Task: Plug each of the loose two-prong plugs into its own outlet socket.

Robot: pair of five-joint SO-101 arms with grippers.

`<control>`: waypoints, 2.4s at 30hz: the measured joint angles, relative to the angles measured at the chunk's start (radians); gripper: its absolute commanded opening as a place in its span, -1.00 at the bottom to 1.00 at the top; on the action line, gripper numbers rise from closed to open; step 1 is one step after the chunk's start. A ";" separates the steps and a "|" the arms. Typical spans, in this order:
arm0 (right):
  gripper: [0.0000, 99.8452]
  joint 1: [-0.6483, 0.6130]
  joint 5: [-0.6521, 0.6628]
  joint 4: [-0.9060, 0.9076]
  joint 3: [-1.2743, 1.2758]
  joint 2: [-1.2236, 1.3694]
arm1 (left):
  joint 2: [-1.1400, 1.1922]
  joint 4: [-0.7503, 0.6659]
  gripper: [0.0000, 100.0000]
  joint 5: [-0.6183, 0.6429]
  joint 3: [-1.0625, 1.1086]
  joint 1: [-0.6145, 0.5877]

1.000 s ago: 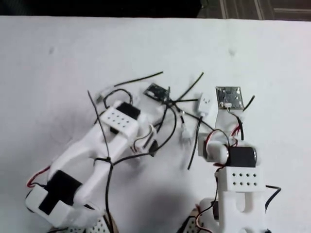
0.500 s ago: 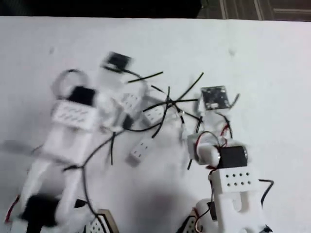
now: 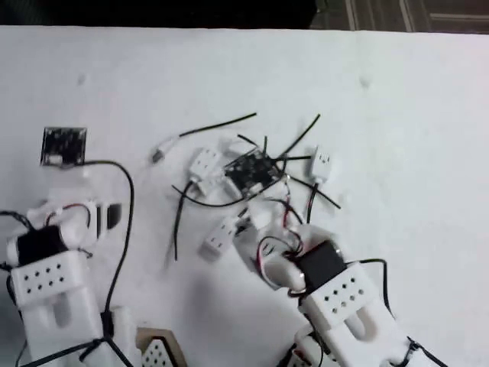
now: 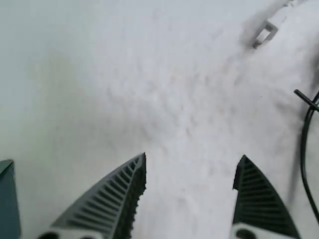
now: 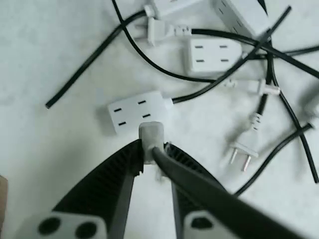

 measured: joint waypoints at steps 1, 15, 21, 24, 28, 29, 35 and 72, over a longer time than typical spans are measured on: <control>-0.97 -0.021 0.000 -0.017 0.009 0.000 | -0.008 -0.021 -0.44 -0.008 0.035 -0.011; -0.97 -0.173 0.084 -0.285 0.166 0.014 | -0.023 -0.166 -0.44 -0.029 0.245 -0.034; -0.97 -0.180 0.084 -0.341 0.163 0.184 | -0.023 -0.166 -0.44 -0.029 0.256 -0.034; -0.97 -0.178 0.084 -0.341 0.135 0.265 | -0.023 -0.166 -0.44 -0.029 0.256 -0.034; -0.97 -0.166 0.084 -0.342 0.121 0.282 | -0.023 -0.166 -0.44 -0.029 0.256 -0.034; -0.97 -0.163 0.084 -0.347 0.121 0.287 | -0.023 -0.166 -0.44 -0.029 0.256 -0.034; -0.97 -0.152 0.084 -0.387 0.121 0.293 | -0.023 -0.166 -0.44 -0.029 0.256 -0.034; -0.97 -0.117 0.115 -0.407 0.160 0.292 | -0.023 -0.166 -0.44 -0.029 0.262 -0.034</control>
